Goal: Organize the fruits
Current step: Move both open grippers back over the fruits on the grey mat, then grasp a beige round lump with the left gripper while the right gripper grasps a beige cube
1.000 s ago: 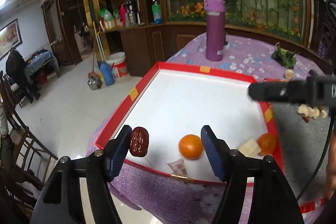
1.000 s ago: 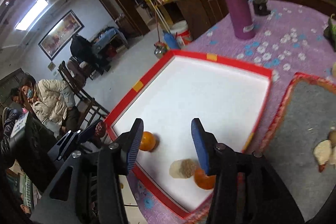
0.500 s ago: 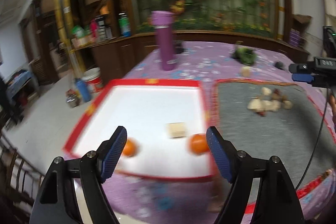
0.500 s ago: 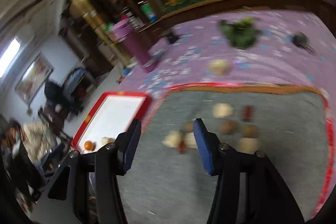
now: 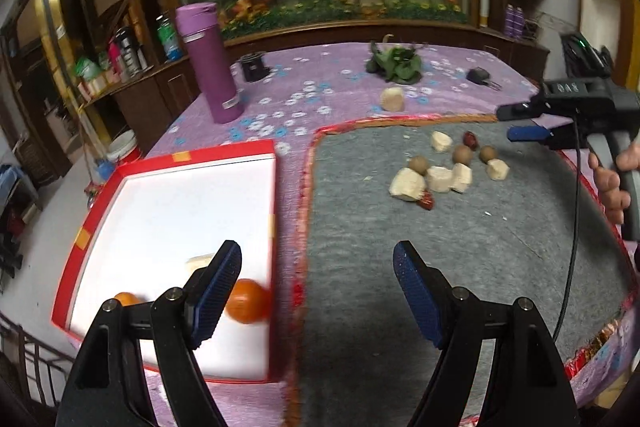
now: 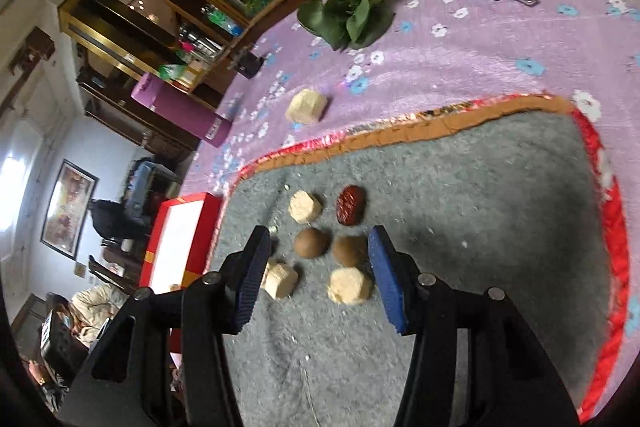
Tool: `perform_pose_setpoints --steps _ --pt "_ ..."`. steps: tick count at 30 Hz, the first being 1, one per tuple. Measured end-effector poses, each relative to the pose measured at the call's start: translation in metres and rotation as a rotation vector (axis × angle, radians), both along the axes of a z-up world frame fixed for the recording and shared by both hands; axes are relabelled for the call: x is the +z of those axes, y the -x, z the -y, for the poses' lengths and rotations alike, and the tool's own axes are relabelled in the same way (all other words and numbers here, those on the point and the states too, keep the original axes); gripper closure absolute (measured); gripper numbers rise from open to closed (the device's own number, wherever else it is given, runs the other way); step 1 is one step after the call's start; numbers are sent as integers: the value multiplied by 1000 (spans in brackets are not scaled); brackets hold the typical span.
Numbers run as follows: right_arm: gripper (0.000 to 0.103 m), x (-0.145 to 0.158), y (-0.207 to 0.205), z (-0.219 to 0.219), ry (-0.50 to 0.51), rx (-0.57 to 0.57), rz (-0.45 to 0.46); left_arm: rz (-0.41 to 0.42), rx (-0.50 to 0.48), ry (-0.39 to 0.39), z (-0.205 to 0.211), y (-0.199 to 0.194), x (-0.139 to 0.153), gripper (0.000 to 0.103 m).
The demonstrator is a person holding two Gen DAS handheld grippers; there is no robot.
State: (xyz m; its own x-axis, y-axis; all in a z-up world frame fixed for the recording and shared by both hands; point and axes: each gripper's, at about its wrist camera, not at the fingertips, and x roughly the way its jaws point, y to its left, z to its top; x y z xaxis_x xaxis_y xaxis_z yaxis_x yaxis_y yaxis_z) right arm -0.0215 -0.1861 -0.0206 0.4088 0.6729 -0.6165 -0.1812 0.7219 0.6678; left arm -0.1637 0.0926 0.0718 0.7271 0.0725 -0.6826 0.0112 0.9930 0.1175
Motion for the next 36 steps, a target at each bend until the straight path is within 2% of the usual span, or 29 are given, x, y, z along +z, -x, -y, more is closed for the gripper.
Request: perform_pose_setpoints --steps 4,9,12,16,21,27,29,31,33,35,36 --pt "49 -5 -3 1 -52 4 35 0 32 0 -4 0 0 25" --pt "50 -5 -2 5 -72 14 66 -23 -3 -14 14 -5 -10 25" --pt "50 -10 -4 4 -69 36 23 -38 -39 -44 33 -17 -16 25" --pt "50 -12 -3 8 -33 51 -9 -99 -84 -64 53 -50 -29 25" --pt "50 -14 -6 15 -56 48 -47 -146 -129 -121 70 -83 -44 25" --pt "50 -18 -9 17 -66 53 -89 -190 -185 -135 80 -104 -51 24" --pt "50 -19 -9 17 -78 71 -101 -198 -195 -141 84 -109 -50 28" --pt "50 -21 -9 19 -74 68 -119 -204 -222 -164 89 -111 -50 42" --pt "50 -24 -9 17 -65 83 -135 -214 -245 -154 92 -113 -50 62" --pt "50 -24 -7 10 -49 115 -140 -228 -277 -136 94 -111 -51 71" --pt "50 -25 -5 4 -20 137 -142 -231 -280 -151 95 -111 -52 71"
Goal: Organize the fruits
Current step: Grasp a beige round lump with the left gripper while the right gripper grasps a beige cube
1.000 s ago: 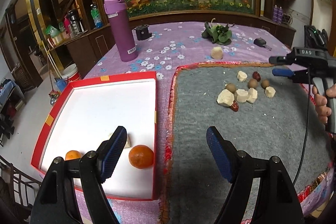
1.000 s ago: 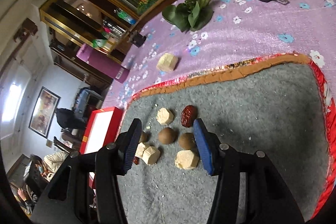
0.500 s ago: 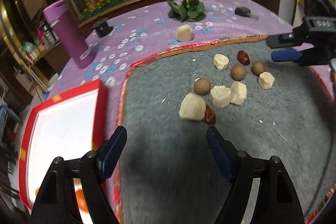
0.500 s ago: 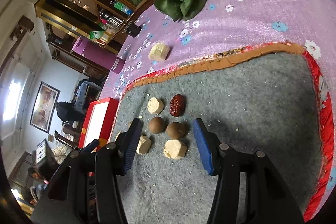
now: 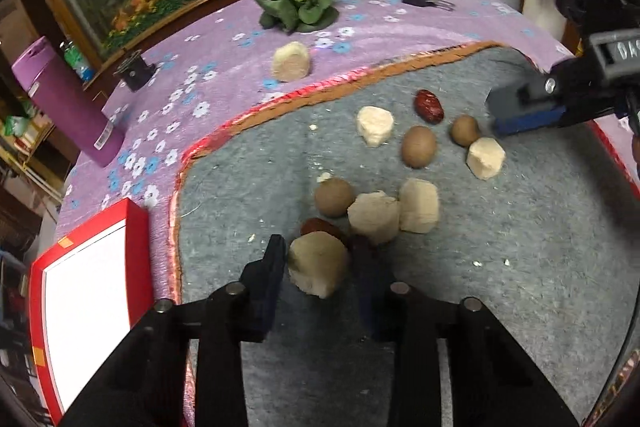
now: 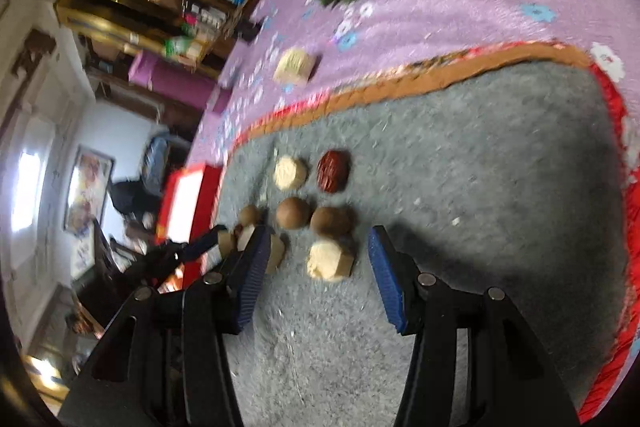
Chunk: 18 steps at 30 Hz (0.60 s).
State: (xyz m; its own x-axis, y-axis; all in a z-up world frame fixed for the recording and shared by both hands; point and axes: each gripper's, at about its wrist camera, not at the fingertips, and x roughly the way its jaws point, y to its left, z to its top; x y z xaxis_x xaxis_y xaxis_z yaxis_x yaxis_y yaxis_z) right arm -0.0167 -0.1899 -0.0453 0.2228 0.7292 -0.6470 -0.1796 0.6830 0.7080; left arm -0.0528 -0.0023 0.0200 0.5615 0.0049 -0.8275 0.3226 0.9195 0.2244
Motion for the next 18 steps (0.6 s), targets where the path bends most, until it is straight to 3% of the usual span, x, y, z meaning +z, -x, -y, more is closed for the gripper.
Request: perform_pose_setpoints --steps 3,6,11,15,17,18 --pt "50 0 6 -14 79 32 24 -2 -16 -5 0 2 -3 71" --pt "50 6 13 -25 171 57 83 -16 4 55 -7 -2 -1 71" --pt "51 14 35 -63 459 156 279 -9 23 91 -9 -3 -2 71" --pt "60 12 48 -78 623 188 386 0 61 120 -11 -5 -3 72" --pt "66 13 46 -74 625 173 388 5 78 127 -11 -6 -3 72" --pt "73 13 45 -70 626 162 386 8 88 132 -12 -7 -3 72"
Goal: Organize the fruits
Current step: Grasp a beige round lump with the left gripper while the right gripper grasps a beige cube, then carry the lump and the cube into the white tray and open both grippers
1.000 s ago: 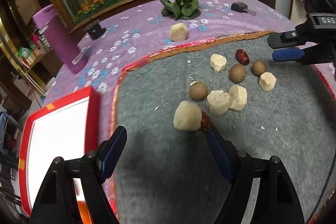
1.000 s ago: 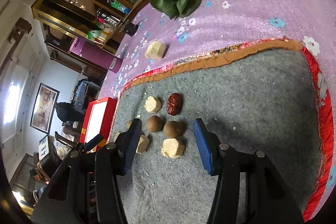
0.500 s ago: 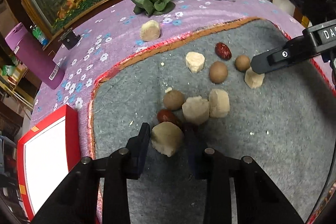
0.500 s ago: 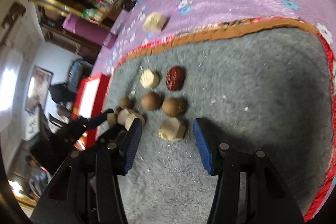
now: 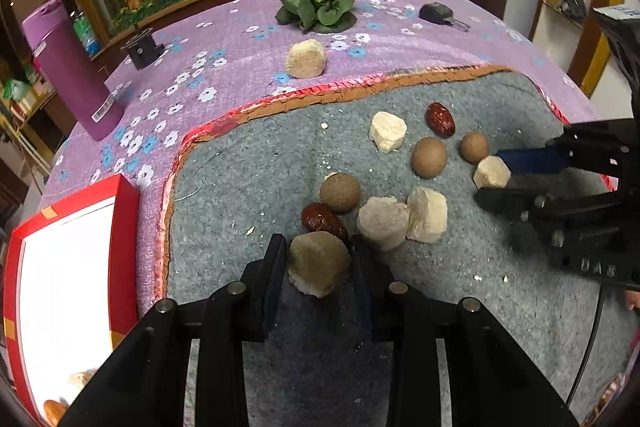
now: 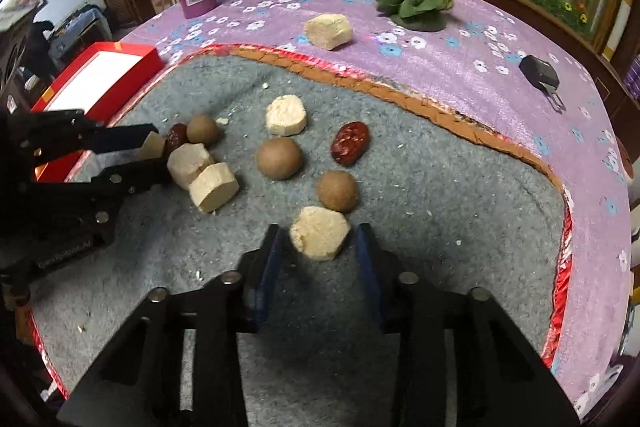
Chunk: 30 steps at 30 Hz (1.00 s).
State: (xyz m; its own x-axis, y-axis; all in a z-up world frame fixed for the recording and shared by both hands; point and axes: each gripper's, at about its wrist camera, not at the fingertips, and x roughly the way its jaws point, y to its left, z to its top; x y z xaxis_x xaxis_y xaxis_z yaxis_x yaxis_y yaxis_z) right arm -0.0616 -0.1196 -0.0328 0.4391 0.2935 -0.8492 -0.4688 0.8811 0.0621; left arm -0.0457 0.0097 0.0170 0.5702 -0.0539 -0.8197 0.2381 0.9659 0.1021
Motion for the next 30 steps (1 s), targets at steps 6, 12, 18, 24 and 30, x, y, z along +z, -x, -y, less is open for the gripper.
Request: perform_pose_setpoints --steps 6,12,18,24,30 --pt "73 2 -2 7 -52 -30 -25 20 83 7 2 -2 -3 72" --pt "73 1 -5 7 -75 -32 -34 41 95 -113 18 -2 -7 71" --pt "73 2 -6 9 -96 -38 -42 39 112 -90 14 0 -6 77" --pt "73 6 -11 24 -201 -59 -76 77 127 -19 3 17 4 77" --pt "73 16 -15 42 -336 -88 -77 157 153 18 -27 49 36 77"
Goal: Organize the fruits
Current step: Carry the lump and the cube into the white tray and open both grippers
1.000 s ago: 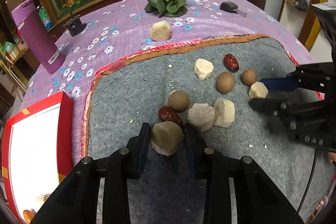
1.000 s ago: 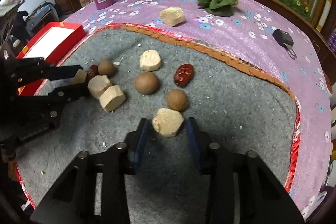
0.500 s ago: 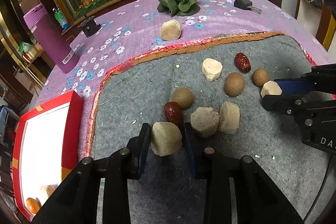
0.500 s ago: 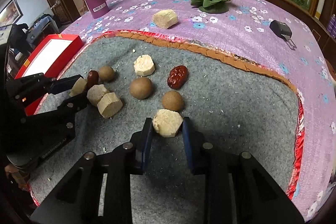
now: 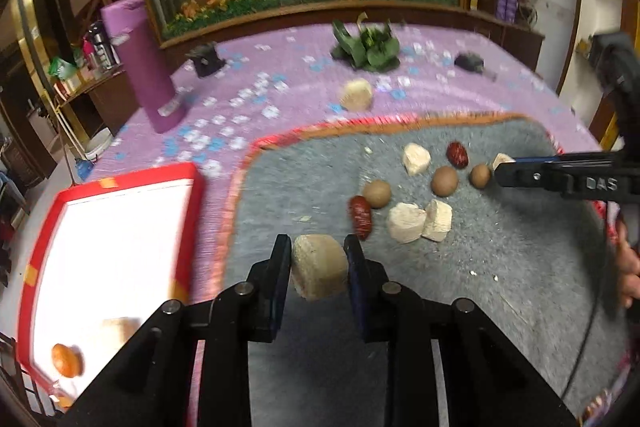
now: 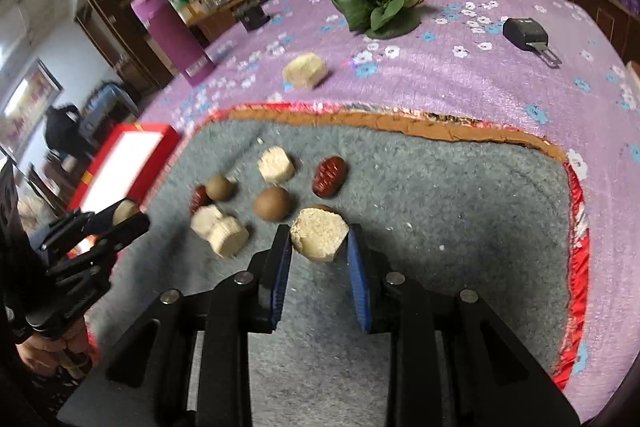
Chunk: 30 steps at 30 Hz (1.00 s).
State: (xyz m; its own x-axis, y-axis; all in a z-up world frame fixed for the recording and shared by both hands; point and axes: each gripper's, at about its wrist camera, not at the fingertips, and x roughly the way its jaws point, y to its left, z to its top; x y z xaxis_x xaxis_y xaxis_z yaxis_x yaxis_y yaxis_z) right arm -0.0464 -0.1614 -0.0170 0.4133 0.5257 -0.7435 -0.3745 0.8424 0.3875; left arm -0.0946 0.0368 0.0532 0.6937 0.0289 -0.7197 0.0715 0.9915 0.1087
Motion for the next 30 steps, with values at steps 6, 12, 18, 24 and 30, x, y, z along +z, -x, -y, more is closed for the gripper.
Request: perform_pose_setpoints --steps 6,12,18,24,30 --pt "73 10 3 -15 -161 57 -9 47 78 -22 -57 35 26 77" --pt "73 42 29 -107 -142 188 45 -3 181 -74 -123 51 16 77" --pt "73 63 64 -231 -79 377 130 -63 236 -65 -164 54 -7 77" --pt "73 43 73 -298 -50 417 105 -61 279 -44 -185 54 -14 77" --pt "71 32 73 -312 -48 399 81 -29 334 -45 -192 59 -8 77"
